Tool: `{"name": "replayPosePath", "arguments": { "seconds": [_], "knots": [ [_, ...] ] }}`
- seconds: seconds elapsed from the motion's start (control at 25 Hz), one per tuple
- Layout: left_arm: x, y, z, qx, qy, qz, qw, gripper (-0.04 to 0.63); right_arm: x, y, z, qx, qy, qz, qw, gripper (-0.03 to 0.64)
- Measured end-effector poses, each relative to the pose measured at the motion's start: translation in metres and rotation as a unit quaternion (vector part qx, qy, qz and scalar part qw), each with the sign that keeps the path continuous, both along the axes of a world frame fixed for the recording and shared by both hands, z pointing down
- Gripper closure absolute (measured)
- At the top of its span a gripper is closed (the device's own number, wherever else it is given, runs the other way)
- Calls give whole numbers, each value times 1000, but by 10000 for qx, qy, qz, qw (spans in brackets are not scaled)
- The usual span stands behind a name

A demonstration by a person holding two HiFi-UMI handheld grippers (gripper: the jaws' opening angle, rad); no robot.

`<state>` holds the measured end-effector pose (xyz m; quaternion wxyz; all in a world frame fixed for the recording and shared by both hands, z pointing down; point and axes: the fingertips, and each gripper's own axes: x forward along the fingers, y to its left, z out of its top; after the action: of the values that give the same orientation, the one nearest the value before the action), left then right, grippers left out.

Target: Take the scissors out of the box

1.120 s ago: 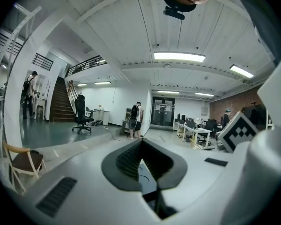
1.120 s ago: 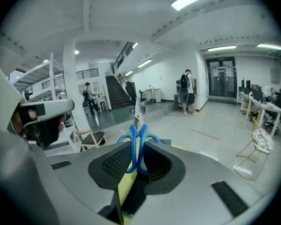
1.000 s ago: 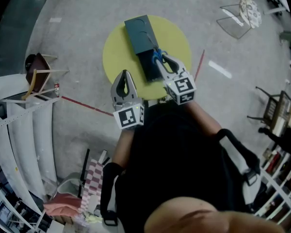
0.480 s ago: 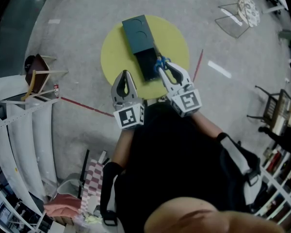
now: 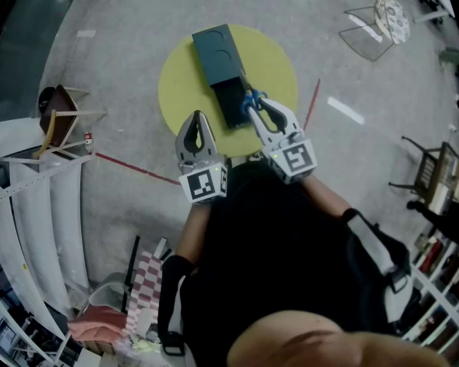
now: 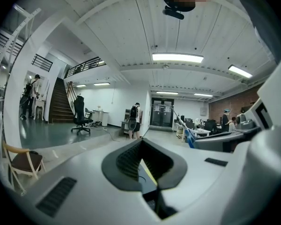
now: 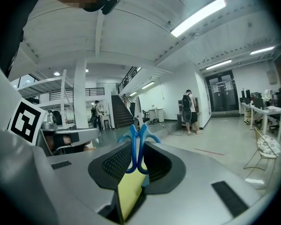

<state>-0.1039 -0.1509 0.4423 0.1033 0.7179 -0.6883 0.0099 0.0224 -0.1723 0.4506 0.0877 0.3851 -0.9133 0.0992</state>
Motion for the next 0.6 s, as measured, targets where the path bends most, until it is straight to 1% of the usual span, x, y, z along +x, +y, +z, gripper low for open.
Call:
{"name": "replayPosePath", "arguments": {
  "seconds": [0.4,0.6],
  "knots": [
    [1,-8,1,7,10,12,10000,598,-2,-3,7,-95,62,-67,9999,535],
    [1,-8,2,-5,15,19,10000,598,-2,-3,6,-58,52,-67,9999,535]
  ]
}}
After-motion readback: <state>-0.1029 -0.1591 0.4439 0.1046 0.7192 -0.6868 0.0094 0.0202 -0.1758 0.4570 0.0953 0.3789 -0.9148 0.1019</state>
